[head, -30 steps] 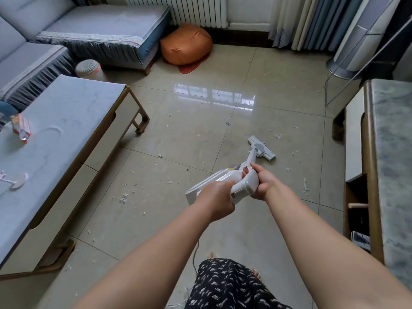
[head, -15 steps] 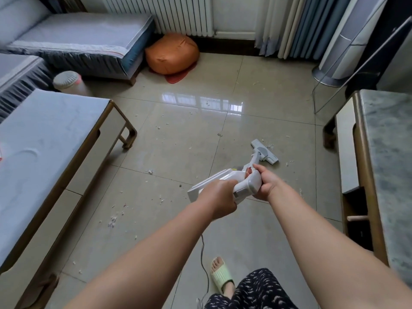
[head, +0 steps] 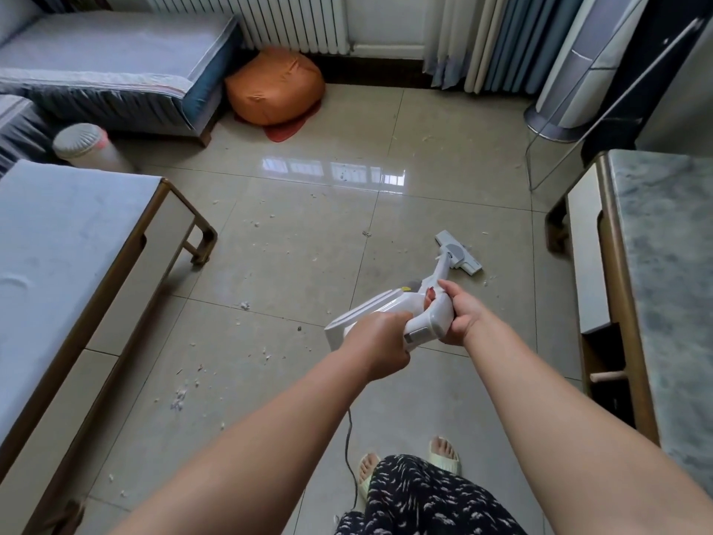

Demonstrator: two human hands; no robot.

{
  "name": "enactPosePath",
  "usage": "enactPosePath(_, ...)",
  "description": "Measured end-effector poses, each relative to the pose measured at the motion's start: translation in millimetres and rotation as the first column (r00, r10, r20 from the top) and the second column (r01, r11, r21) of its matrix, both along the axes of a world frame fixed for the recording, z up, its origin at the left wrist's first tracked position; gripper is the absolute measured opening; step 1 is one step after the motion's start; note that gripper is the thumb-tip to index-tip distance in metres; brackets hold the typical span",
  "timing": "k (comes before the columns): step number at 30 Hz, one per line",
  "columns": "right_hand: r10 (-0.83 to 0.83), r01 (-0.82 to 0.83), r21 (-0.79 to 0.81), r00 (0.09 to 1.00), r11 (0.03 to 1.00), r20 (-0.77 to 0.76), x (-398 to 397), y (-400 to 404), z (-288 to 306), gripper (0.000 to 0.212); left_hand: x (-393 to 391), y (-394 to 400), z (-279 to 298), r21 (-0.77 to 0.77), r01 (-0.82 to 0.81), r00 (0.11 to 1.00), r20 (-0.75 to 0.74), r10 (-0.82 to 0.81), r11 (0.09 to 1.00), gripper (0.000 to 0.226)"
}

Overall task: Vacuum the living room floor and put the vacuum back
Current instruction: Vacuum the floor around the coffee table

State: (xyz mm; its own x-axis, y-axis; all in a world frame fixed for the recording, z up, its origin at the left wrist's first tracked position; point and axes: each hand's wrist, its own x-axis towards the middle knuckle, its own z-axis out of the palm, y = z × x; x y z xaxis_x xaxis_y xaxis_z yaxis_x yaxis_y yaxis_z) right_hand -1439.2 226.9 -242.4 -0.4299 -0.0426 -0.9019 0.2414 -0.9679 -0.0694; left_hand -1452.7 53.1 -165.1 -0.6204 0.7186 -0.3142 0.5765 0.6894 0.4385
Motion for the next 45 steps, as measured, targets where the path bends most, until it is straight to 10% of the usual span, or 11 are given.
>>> enactPosePath(45,0.047,-0.046,0.067,0.999,0.997,-0.006,-11,183,6,0.011,-9,190,-6,-0.019,-0.015,0.995,0.094,0.017,1.000,0.035)
